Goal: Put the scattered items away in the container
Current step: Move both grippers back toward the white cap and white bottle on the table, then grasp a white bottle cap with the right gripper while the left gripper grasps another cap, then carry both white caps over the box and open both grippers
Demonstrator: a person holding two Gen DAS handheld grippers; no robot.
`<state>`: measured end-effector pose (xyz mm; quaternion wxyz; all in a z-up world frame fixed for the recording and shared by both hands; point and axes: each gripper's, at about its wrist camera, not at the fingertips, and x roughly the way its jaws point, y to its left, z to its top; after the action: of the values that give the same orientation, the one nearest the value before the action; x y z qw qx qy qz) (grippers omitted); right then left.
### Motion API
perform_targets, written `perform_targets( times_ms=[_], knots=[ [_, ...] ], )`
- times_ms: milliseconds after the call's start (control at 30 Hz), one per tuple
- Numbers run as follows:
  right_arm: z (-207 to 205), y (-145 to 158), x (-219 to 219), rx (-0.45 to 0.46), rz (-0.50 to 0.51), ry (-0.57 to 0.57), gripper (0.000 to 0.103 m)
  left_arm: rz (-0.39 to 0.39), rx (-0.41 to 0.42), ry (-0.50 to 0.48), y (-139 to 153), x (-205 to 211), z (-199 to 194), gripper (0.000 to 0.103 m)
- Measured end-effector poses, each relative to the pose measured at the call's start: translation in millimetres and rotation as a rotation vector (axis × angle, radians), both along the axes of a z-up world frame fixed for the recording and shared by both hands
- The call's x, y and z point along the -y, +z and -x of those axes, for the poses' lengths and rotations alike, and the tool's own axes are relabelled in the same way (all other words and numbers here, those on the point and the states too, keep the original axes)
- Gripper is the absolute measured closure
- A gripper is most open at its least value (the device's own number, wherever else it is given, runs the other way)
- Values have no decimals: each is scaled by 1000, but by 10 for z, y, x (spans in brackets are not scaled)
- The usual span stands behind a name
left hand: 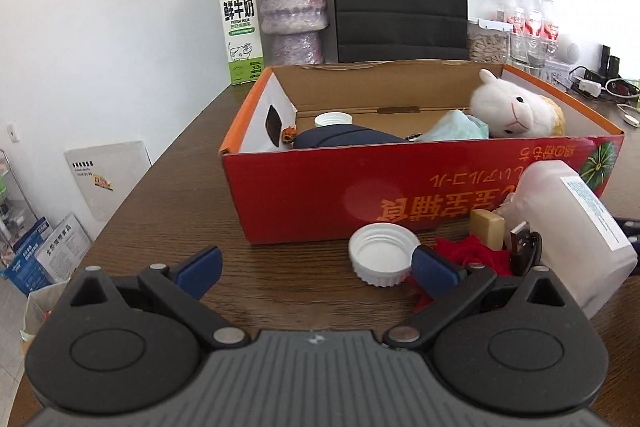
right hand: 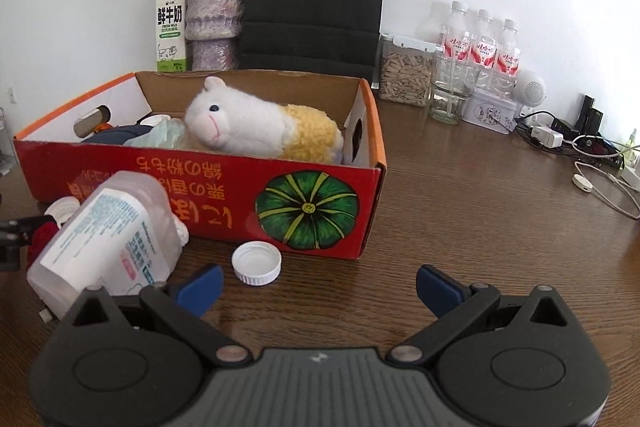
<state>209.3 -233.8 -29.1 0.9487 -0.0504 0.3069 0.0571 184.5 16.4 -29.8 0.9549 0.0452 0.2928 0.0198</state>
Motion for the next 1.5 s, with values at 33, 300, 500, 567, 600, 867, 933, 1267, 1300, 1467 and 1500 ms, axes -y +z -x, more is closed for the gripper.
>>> perform_targets(
  times_ms=[33, 300, 500, 567, 600, 867, 933, 1267, 1300, 1467, 1500],
  knots=[
    [-1, 3, 3, 2, -7, 3, 0, -5, 1, -2, -3, 17, -7, 0],
    [-72, -17, -7, -4, -17, 12, 2, 16, -9, -16, -18, 28, -107, 0],
    [-178, -65, -7, -38, -41, 15, 14, 67, -43, -6, -32, -21, -188, 0],
    [-215, -70, -18, -43, -47, 14, 17, 66, -65, 10, -47, -29, -229, 0],
    [-227, -71, -23, -45, -53, 18, 17, 71, -73, 13, -51, -43, -243, 0],
    [-153, -42, -74, -22, -83, 85, 75, 81, -48, -55, -40, 0, -175, 62],
    [-137, -38, -67, -22, -99, 89, 76, 80, -46, -58, -40, 15, -164, 62],
    [-95, -32, 19, -15, -149, 49, 76, 99, -46, -35, -32, -12, -150, 62],
    [-92, -30, 27, -12, -152, 46, 76, 103, -45, -32, -31, -19, -151, 62],
    [-86, -21, 34, -4, -150, 43, 76, 107, -45, -20, -33, -22, -145, 62],
    [-86, -18, 35, -2, -152, 38, 76, 109, -44, -17, -34, -23, -145, 62]
  ],
)
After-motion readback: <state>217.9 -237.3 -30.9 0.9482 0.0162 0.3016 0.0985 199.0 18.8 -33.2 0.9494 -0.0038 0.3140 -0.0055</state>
